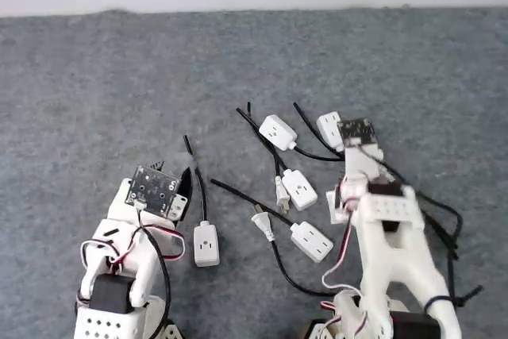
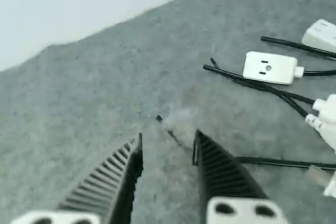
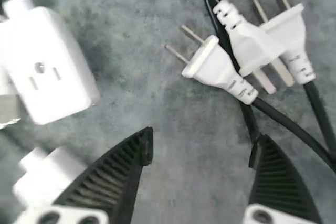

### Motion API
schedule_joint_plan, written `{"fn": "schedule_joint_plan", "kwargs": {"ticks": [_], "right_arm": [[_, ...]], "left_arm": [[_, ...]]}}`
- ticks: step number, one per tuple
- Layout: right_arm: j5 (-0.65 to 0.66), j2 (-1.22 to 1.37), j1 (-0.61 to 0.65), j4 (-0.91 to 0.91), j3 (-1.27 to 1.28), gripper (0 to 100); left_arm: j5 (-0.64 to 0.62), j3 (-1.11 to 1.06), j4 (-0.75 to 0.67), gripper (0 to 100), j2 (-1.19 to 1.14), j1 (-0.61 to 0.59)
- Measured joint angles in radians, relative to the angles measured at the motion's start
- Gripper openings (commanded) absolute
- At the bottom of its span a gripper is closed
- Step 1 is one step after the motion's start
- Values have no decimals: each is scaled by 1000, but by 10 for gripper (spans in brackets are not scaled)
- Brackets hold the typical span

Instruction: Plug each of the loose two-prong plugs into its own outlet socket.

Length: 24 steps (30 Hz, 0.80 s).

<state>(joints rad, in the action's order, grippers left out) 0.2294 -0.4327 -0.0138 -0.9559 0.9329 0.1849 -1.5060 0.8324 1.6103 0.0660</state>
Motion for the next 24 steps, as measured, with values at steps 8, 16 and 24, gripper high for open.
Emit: {"fn": "schedule_joint_plan", "kwargs": {"ticks": [8,16,24], "right_arm": [[35,0,186,-479,-330,294],[126,0,258,-491,-339,295],[230,163,265,-328,-339,295]], "left_arm": [[0,0,-74,173,-69,-8],[0,77,-193,173,-482,-14],[0,94,-229,173,-582,-14]]}}
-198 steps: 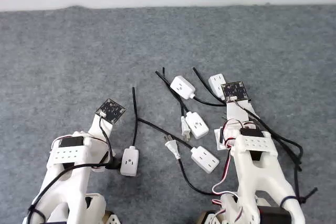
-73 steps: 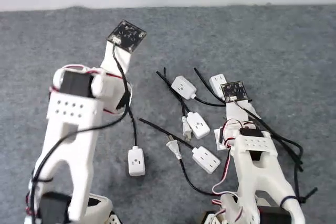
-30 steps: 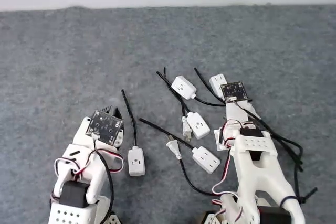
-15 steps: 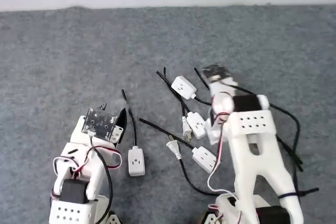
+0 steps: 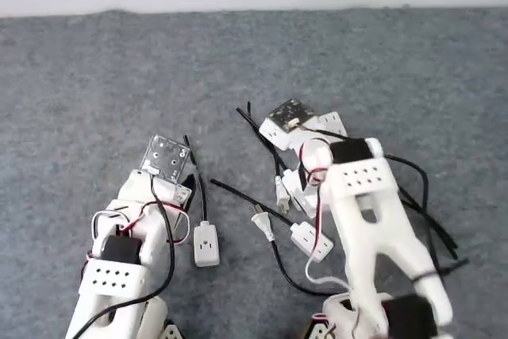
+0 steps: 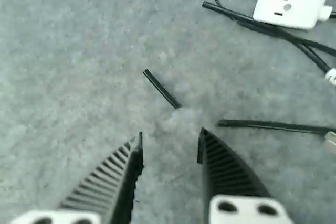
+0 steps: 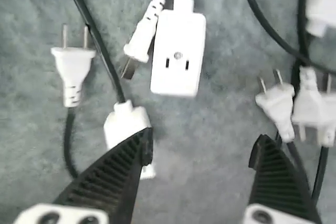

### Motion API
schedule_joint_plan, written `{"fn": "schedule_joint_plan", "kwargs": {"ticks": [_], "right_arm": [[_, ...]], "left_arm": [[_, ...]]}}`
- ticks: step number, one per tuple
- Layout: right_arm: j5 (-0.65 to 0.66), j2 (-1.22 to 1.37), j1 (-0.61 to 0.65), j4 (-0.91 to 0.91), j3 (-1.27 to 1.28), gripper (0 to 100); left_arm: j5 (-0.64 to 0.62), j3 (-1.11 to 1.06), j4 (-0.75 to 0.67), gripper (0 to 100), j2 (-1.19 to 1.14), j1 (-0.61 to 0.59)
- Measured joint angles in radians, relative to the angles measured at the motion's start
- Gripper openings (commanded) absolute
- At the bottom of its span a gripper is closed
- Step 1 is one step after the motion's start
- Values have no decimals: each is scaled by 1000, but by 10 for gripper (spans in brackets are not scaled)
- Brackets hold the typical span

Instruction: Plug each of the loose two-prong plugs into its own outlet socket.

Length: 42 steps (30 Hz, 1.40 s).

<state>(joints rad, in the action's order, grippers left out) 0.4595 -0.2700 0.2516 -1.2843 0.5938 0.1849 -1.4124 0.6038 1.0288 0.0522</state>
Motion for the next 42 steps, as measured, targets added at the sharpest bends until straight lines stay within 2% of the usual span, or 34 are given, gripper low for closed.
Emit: {"fn": "schedule_joint_plan", "kwargs": {"ticks": [5,8,19,25,29,42], "right_arm": [[61,222,0,121,-37,295],[71,313,6,135,-103,295],[68,439,44,133,-267,295],[-8,451,169,97,-276,295],[-94,451,219,44,-304,295],[-293,451,227,37,-305,295]], "left_arm": [[0,0,0,173,58,0],[0,-2,0,173,80,0],[0,-2,0,173,87,-2],[0,-2,0,173,87,-3],[-15,-2,-18,173,87,-86],[-37,-2,-29,173,87,-120]]}}
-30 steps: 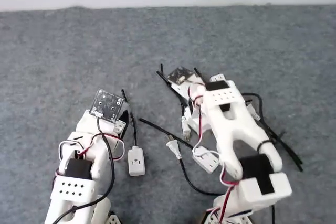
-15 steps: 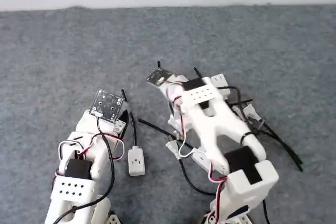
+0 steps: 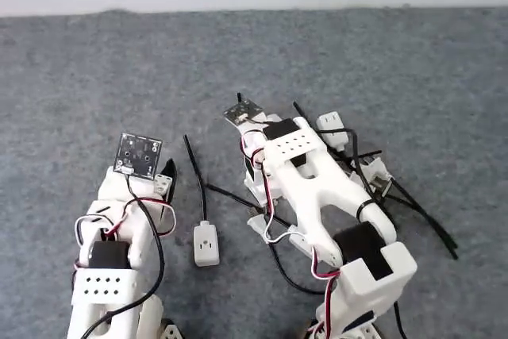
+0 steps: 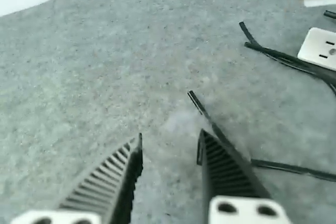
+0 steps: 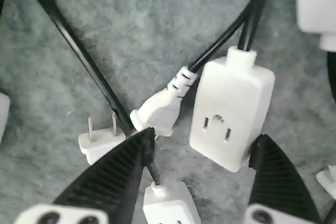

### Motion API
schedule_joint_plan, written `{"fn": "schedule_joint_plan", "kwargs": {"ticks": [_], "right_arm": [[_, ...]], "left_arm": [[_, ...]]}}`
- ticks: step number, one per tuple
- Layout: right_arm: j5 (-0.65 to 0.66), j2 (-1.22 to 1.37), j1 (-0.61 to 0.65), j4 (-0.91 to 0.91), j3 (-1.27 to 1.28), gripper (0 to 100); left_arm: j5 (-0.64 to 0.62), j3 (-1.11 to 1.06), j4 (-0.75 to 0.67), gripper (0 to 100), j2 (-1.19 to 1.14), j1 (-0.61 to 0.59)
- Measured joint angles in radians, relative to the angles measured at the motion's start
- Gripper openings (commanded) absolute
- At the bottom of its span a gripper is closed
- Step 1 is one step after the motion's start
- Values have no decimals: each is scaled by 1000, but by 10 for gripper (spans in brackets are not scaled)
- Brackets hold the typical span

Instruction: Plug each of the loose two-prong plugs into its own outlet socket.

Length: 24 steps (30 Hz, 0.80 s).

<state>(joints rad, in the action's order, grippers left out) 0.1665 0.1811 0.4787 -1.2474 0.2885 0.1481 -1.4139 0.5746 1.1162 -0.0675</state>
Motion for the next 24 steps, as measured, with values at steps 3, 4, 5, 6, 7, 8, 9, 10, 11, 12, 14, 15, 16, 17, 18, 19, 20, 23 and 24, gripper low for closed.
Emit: {"fn": "schedule_joint_plan", "kwargs": {"ticks": [3,4,5,6,7,8,9,10,11,12,14,15,16,17,18,19,20,23,24], "right_arm": [[-3,0,0,0,0,295],[-5,0,0,2,2,295],[-6,0,0,9,8,295],[-8,0,0,23,20,295],[-9,0,0,41,34,294],[-9,0,0,54,44,293],[-9,-2,0,68,49,293],[-11,2,2,77,51,293],[-26,9,3,83,51,293],[-49,15,6,84,49,294],[-89,26,9,81,32,294],[-101,31,9,69,17,295],[-107,34,9,54,0,295],[-112,34,6,43,-15,295],[-112,35,-2,28,-29,295],[-114,35,-12,14,-41,295],[-115,35,-26,5,-51,295],[-118,5,-74,-20,-55,295],[-118,-17,-83,-35,-55,295]], "left_arm": [[0,0,0,173,0,12],[0,0,0,173,0,20],[0,0,0,173,0,25],[0,0,0,173,0,25],[0,0,-9,173,0,23],[0,0,-17,173,0,23],[0,0,-25,173,0,21],[0,0,-28,173,0,21],[0,0,-28,173,0,23],[0,0,-28,173,0,25],[0,0,-28,173,0,26],[0,0,-31,173,0,26],[0,0,-31,173,0,26],[0,0,-31,173,0,25],[0,0,-31,173,0,25],[0,0,-31,173,0,25],[0,0,-32,173,0,25],[0,-25,-58,173,0,25],[0,-29,-66,173,0,25]]}}
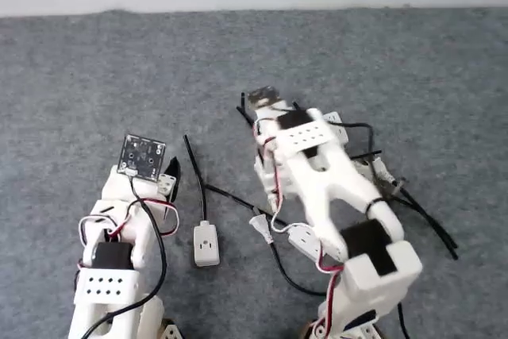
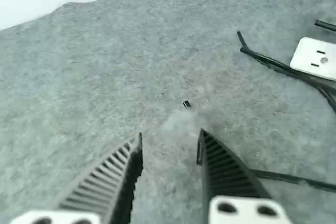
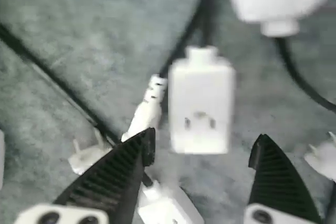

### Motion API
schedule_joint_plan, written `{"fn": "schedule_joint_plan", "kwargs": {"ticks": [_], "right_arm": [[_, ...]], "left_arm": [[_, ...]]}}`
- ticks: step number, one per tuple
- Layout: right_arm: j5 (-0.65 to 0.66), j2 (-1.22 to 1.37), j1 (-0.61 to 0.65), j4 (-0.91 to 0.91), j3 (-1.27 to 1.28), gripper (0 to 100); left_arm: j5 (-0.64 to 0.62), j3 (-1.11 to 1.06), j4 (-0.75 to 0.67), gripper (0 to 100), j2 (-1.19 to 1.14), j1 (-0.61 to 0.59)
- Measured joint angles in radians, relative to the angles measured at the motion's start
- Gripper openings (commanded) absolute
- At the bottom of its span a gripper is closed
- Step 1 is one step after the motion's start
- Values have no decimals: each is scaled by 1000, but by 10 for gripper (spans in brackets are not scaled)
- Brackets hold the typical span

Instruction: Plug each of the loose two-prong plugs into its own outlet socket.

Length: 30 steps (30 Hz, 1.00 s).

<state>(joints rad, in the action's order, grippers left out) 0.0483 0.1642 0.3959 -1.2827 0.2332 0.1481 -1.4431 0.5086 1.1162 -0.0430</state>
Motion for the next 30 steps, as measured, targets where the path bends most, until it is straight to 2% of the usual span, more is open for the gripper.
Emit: {"fn": "schedule_joint_plan", "kwargs": {"ticks": [6,11,17,30], "right_arm": [[0,-146,72,-54,12,295],[-75,-164,169,-14,81,292],[-135,-138,172,71,138,292],[-149,2,176,144,127,292]], "left_arm": [[0,-5,-11,173,0,2],[0,-5,-11,173,0,0],[0,-5,-11,173,0,0],[0,-5,-11,172,0,0]]}}
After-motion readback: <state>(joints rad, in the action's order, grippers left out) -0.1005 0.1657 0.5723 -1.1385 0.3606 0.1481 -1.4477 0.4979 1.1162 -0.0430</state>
